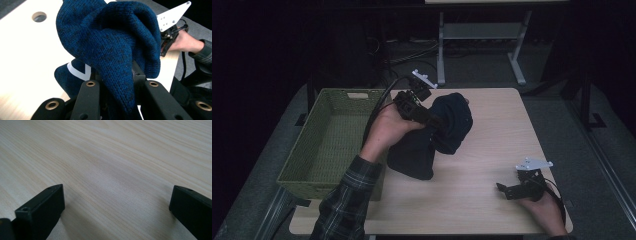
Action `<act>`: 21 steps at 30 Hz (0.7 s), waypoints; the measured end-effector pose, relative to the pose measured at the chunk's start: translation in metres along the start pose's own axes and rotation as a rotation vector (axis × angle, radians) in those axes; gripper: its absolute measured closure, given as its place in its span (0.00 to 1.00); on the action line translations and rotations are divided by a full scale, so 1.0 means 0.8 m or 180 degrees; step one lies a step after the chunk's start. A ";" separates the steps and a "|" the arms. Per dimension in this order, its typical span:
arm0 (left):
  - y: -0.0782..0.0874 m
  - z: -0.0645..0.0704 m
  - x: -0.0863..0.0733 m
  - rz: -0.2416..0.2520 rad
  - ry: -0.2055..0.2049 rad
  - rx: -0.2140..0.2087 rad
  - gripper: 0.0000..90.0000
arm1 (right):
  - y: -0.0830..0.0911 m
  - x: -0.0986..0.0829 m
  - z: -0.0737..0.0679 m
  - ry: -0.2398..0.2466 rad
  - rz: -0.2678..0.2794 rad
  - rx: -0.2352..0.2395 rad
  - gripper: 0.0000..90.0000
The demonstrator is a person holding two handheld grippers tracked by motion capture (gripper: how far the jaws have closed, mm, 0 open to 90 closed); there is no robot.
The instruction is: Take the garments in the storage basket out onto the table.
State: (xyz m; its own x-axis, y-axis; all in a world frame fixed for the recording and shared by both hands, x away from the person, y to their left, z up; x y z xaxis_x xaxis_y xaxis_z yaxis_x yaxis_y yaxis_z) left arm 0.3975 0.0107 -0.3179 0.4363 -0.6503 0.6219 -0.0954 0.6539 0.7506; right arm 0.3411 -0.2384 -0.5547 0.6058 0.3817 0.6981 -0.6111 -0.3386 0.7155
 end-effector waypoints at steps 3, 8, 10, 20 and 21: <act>-0.018 0.009 0.002 -0.0007 0.0004 -0.0087 0.83 | 0.000 0.000 0.000 -0.0001 0.0000 0.0000 0.00; -0.040 0.022 0.007 0.0004 -0.0026 -0.0207 0.83 | 0.000 0.000 0.000 -0.0001 0.0000 0.0000 0.00; -0.052 0.030 0.009 0.0020 -0.0043 -0.0264 0.83 | 0.000 0.000 0.000 -0.0001 0.0002 0.0002 0.00; -0.106 0.055 0.010 0.0011 -0.0037 -0.0559 0.83 | 0.000 0.000 0.000 0.0004 0.0004 0.0005 0.00; -0.110 0.057 0.008 0.0020 -0.0013 -0.0606 0.83 | 0.000 0.000 0.000 0.0004 0.0001 0.0005 0.00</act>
Point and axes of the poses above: each handheld gripper's, and its own axes: y roughly backward along the jaws, x roughly out of its top, z roughly to its right, the point moved 10 cm from there along -y, roughly forward along the jaws, and after that the axes turned 5 degrees about -x, right-handed, at the moved point
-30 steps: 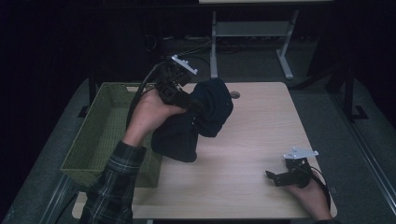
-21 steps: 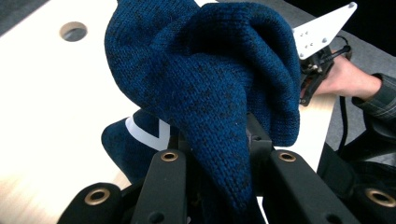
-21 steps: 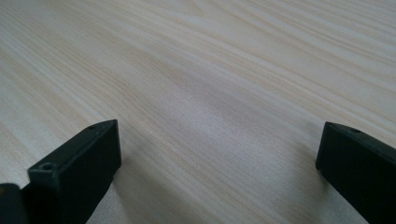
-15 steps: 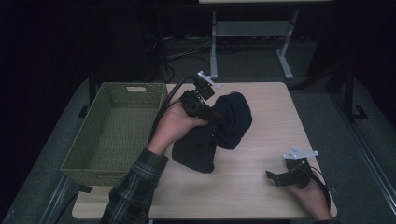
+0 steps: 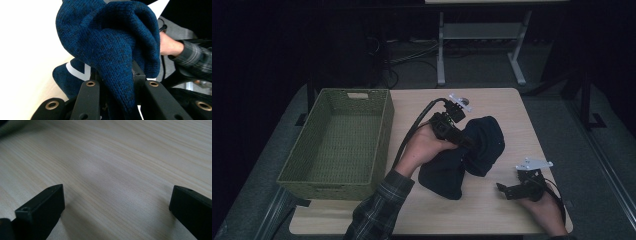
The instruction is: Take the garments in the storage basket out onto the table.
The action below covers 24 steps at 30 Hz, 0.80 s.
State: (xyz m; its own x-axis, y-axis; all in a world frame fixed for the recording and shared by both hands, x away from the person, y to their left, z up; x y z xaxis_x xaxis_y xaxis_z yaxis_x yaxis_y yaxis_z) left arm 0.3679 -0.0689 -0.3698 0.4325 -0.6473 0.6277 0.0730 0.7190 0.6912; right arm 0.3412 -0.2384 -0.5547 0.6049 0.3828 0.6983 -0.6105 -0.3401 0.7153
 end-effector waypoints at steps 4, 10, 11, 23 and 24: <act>-0.012 -0.005 -0.008 -0.0007 0.0048 -0.0064 0.83 | 0.000 0.000 0.000 0.0006 0.0006 -0.0001 0.00; -0.024 -0.023 -0.025 -0.0002 0.0159 -0.0095 0.83 | 0.000 0.000 0.000 0.0006 0.0004 0.0001 0.00; -0.026 -0.027 -0.028 0.0003 0.0186 -0.0095 0.83 | 0.000 0.000 0.000 0.0002 0.0004 0.0001 0.00; -0.034 -0.071 -0.070 0.0053 0.0465 -0.0116 0.83 | 0.000 0.000 0.001 0.0002 -0.0003 -0.0014 0.00; -0.034 -0.074 -0.073 0.0054 0.0487 -0.0097 0.83 | 0.000 0.000 0.001 0.0003 -0.0003 -0.0014 0.00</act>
Point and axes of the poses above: each handheld gripper's, and its own axes: y roughly backward along the jaws, x roughly out of its top, z roughly to its right, the point moved 10 cm from there along -y, roughly forward along the jaws, and after that the axes turned 5 degrees about -x, right-handed, at the moved point
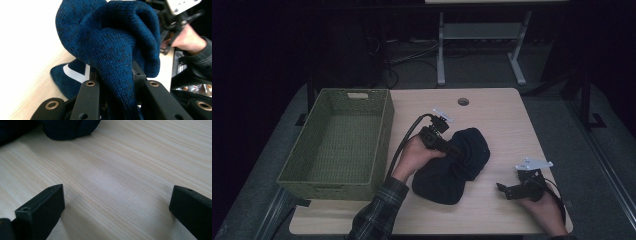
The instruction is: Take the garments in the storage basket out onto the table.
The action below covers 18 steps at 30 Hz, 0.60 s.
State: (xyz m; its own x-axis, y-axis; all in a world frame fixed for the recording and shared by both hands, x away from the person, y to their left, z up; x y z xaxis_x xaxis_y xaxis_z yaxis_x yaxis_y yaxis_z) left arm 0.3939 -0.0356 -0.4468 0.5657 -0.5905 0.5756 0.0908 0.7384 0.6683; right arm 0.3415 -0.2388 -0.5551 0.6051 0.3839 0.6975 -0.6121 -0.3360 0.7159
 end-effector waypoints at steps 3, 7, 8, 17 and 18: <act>0.000 -0.013 -0.008 -0.0030 0.0046 0.0080 0.83 | 0.000 0.000 0.000 0.0001 0.0001 0.0001 0.00; -0.001 -0.028 -0.017 -0.0052 0.0080 0.0208 0.83 | 0.000 0.000 0.000 0.0001 0.0001 0.0002 0.00; -0.002 -0.031 -0.019 -0.0058 0.0088 0.0240 0.82 | 0.000 0.000 0.000 0.0002 0.0001 0.0001 0.00; -0.005 -0.060 -0.036 -0.0138 0.0168 0.0513 0.82 | 0.000 0.000 0.000 0.0002 0.0001 0.0001 0.00; -0.006 -0.063 -0.037 -0.0134 0.0179 0.0538 0.81 | 0.000 0.000 0.000 0.0002 0.0001 0.0001 0.00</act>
Point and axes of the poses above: each handheld gripper's, and its own axes: y roughly backward along the jaws, x roughly out of its top, z roughly to its right, the point moved 10 cm from there along -y, roughly forward along the jaws, and after that the axes turned 5 degrees about -x, right-handed, at the moved point
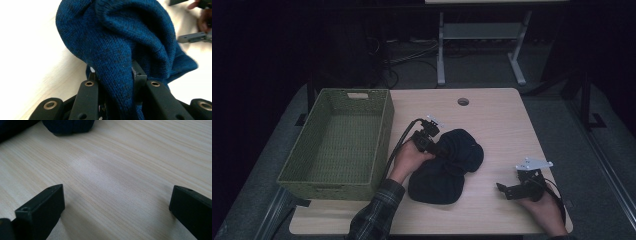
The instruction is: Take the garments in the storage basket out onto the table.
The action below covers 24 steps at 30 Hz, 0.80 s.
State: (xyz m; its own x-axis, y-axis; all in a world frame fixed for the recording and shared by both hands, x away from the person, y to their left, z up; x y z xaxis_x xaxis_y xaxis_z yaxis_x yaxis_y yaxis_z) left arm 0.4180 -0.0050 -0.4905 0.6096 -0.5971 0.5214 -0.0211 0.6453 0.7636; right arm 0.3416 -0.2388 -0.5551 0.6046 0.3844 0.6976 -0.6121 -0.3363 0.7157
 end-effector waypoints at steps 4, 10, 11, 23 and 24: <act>-0.002 -0.010 -0.004 -0.0018 0.0012 0.0124 0.79 | 0.000 0.000 0.000 0.0000 0.0000 0.0001 0.00; 0.006 -0.016 -0.005 -0.0011 -0.0005 0.0272 0.60 | 0.000 0.000 0.000 0.0000 0.0000 0.0001 0.00; 0.008 -0.016 -0.004 -0.0008 0.0001 0.0284 0.55 | 0.000 0.000 0.000 -0.0001 0.0001 0.0001 0.00; 0.050 -0.012 0.004 0.0043 -0.0127 0.0716 0.20 | 0.000 0.000 0.000 0.0000 0.0001 0.0001 0.00; 0.056 -0.012 0.005 0.0078 -0.0125 0.0773 0.19 | 0.000 0.000 0.000 0.0001 0.0001 0.0001 0.00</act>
State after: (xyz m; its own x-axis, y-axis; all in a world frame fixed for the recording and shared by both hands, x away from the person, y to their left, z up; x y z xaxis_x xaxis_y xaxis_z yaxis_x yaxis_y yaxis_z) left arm 0.4275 0.0264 -0.4577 0.5753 -0.6038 0.5518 -0.2283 0.5293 0.8172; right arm 0.3416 -0.2388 -0.5551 0.6044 0.3844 0.6978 -0.6121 -0.3366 0.7156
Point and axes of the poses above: each handheld gripper's, and its own axes: y roughly backward along the jaws, x roughly out of its top, z roughly to its right, the point moved 10 cm from there along -y, roughly forward along the jaws, and after that the axes turned 5 degrees about -x, right-handed, at the moved point
